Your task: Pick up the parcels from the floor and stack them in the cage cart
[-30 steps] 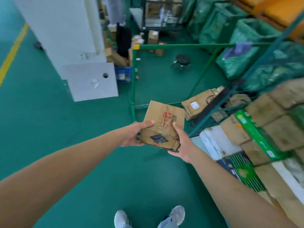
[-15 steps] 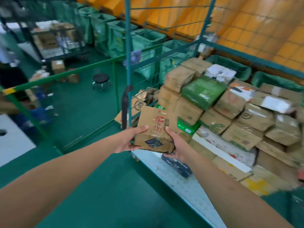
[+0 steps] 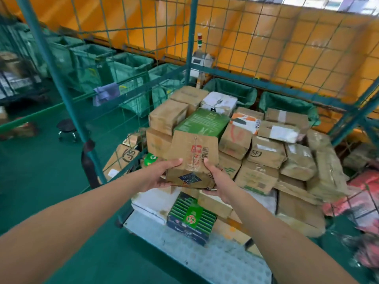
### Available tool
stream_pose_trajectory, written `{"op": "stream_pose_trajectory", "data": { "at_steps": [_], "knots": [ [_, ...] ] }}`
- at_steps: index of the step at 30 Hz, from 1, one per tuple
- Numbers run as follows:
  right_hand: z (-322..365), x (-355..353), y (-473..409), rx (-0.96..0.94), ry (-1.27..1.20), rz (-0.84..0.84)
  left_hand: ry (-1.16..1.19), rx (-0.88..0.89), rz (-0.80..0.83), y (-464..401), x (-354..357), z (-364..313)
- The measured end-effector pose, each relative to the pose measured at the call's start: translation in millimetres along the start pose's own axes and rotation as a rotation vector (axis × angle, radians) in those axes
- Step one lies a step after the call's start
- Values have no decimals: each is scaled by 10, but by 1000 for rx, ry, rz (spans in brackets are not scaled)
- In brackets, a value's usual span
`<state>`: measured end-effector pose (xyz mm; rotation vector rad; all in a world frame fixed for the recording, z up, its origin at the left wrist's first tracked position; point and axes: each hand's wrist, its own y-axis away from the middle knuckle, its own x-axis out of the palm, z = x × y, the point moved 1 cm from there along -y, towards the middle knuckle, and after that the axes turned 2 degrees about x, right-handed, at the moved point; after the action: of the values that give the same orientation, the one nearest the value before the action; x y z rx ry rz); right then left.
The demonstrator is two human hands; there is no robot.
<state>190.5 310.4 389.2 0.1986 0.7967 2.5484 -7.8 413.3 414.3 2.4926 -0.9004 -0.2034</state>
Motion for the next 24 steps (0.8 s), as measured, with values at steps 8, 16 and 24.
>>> {"op": "stream_pose_trajectory", "data": {
  "at_steps": [8,16,24],
  "knots": [
    [513,-192,-840,21,-28,-54,-74,-22,83,-1085,-71,-530],
    [1298,-268,-2051,89,-166,-199,-145,-35,207,-2595,-298,-1326],
    [1905,-462,-2833,61,-231,-297,-139,-82,337,-3925,-156,-1923]
  ]
}}
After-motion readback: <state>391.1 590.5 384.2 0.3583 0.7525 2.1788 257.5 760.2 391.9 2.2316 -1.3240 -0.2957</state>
